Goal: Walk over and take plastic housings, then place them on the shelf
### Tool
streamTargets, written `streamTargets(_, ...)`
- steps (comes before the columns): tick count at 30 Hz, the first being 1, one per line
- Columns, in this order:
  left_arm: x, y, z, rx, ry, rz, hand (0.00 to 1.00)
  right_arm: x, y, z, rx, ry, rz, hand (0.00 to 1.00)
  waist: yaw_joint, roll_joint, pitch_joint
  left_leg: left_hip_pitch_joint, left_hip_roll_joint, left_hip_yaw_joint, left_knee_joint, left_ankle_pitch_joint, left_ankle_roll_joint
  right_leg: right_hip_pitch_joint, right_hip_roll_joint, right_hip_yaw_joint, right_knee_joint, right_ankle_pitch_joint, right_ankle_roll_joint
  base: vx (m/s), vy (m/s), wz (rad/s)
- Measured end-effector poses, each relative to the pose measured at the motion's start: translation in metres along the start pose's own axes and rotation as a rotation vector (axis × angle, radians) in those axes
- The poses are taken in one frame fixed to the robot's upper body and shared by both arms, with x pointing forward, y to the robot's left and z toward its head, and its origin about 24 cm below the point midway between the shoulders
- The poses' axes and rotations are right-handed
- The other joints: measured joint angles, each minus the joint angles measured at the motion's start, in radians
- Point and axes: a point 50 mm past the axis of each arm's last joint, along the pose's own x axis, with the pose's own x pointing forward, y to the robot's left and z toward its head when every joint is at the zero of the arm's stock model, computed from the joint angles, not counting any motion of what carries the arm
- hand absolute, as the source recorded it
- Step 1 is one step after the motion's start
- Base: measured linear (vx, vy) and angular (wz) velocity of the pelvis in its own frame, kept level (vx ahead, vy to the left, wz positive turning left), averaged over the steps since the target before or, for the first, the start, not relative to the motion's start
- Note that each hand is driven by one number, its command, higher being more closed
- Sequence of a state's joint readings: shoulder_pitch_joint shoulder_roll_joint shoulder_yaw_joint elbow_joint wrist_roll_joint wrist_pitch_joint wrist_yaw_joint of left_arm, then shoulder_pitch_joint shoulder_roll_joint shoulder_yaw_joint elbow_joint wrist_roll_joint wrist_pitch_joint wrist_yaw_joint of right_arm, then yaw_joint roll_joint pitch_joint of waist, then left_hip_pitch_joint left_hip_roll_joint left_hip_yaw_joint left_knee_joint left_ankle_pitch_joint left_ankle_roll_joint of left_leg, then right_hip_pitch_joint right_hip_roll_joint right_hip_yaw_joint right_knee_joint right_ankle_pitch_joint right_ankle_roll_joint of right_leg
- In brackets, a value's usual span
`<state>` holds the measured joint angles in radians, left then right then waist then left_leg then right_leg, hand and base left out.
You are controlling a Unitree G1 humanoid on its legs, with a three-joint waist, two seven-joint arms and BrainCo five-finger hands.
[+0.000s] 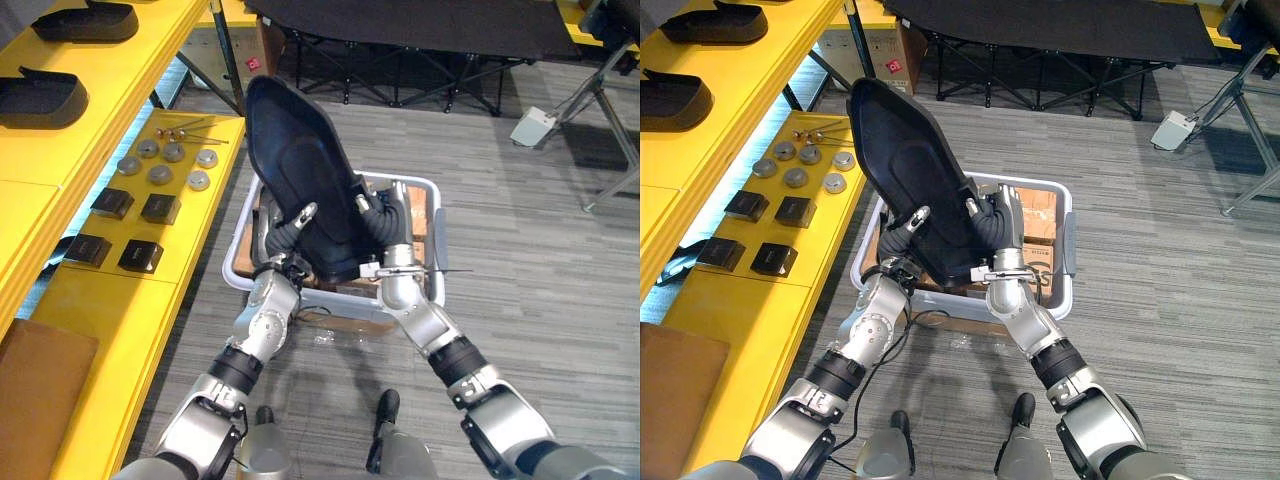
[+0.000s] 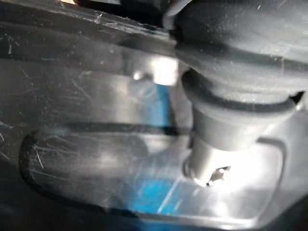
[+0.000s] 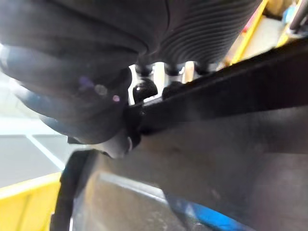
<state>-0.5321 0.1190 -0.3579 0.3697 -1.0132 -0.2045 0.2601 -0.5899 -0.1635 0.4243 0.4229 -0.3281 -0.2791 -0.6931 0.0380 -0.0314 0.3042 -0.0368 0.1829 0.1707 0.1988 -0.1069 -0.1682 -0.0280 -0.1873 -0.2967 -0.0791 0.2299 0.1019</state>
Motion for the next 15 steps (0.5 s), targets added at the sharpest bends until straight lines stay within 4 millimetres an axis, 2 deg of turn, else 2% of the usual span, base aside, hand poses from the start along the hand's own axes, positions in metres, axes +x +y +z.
streamTargets(12, -0.016, -0.003, 0.004, -0.003, -0.076, -0.042, 1.00, -0.009, -0.002, 0.012, 0.076, -0.066, -0.044, 1.00, -0.002, -0.013, -0.012, 0.026, -0.001, 0.002, -0.014, 0.003, 0.001, 0.014, 0.000, 0.002, -0.002, -0.001, 0.000, 0.00, 0.001, -0.01)
streamTargets(13, -0.016, -0.003, 0.005, 0.008, -0.081, -0.043, 1.00, -0.009, -0.002, 0.011, 0.077, -0.065, -0.044, 0.00, -0.002, -0.013, -0.012, 0.030, -0.001, 0.003, -0.015, 0.003, 0.001, 0.016, 0.000, 0.003, -0.002, -0.001, 0.000, 0.00, 0.005, -0.05)
streamTargets(15, -0.017, -0.002, 0.005, 0.031, -0.092, -0.043, 1.00, -0.012, -0.002, 0.010, 0.080, -0.057, -0.043, 0.00, -0.002, -0.015, -0.014, 0.037, -0.001, 0.003, -0.016, 0.003, 0.001, 0.024, 0.000, 0.002, -0.002, -0.001, -0.001, 0.00, 0.000, 0.00)
